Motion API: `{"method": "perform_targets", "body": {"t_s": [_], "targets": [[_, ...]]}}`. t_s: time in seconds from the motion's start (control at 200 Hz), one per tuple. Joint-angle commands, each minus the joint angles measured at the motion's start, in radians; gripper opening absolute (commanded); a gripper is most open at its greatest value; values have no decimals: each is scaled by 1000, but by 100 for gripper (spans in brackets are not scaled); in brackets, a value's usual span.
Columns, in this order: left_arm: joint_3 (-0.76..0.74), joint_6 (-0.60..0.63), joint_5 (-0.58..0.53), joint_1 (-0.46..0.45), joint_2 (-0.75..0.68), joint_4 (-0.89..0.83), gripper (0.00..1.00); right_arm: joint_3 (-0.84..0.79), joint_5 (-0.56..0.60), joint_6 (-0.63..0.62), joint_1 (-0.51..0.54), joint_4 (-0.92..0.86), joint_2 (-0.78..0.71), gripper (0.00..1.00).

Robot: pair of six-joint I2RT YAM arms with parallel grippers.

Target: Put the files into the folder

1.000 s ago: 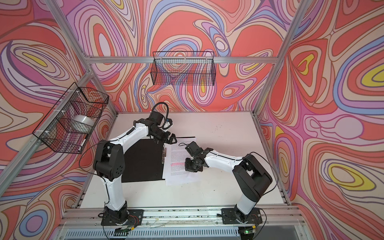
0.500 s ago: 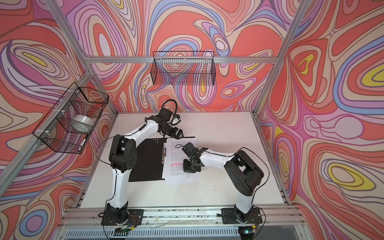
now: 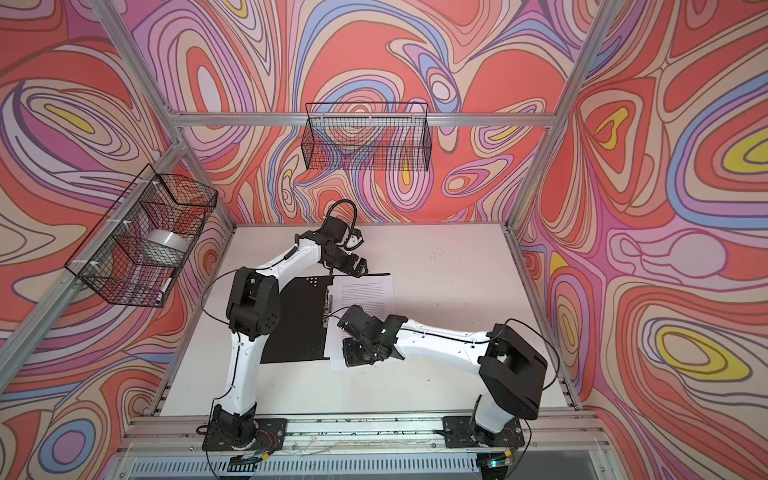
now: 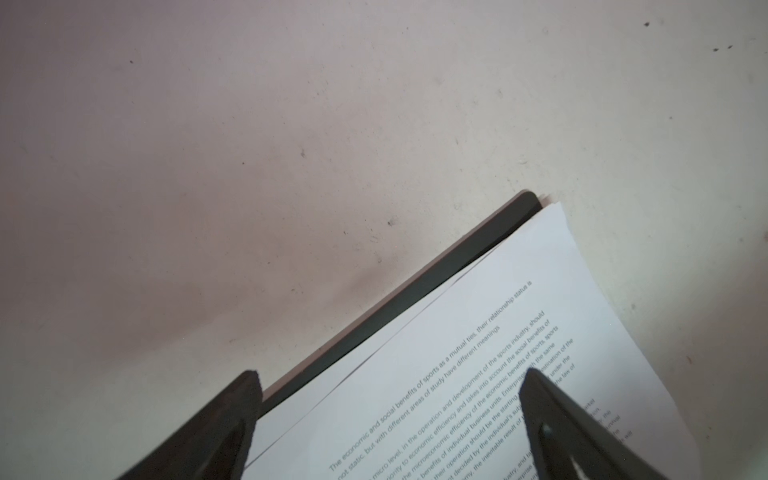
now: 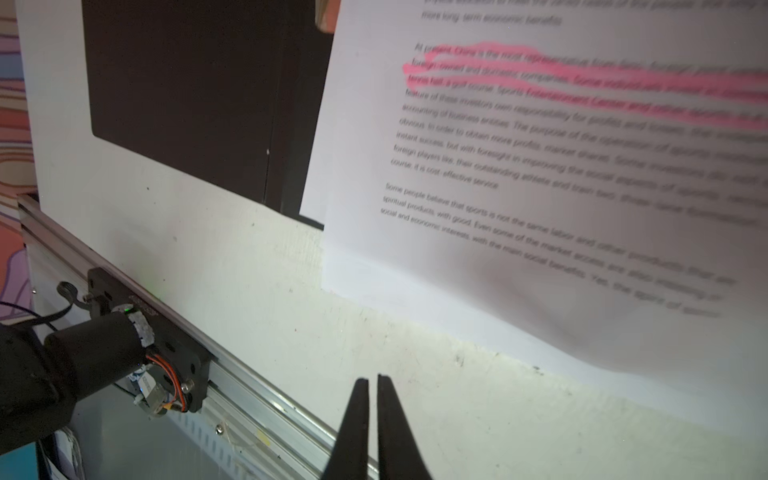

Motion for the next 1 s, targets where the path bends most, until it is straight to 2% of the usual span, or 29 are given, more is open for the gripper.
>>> {"method": "perform_targets", "body": {"t_s": [0.0, 0.19, 0.381, 0.681, 0.997], "targets": [[41, -11, -27, 1, 35, -6, 98, -1, 51, 50, 70, -6, 63, 8], [138, -7, -43, 0, 97, -32, 99, 58, 57, 70, 135, -12, 190, 7], [224, -22, -20, 1, 149, -80, 97, 104, 82, 71, 146, -47, 255, 7], [202, -30, 10, 0, 157, -100, 93, 164, 136, 46, 144, -98, 330, 7], [149, -31, 21, 1, 148, -80, 82, 250, 191, 3, 110, -136, 406, 7]]}}
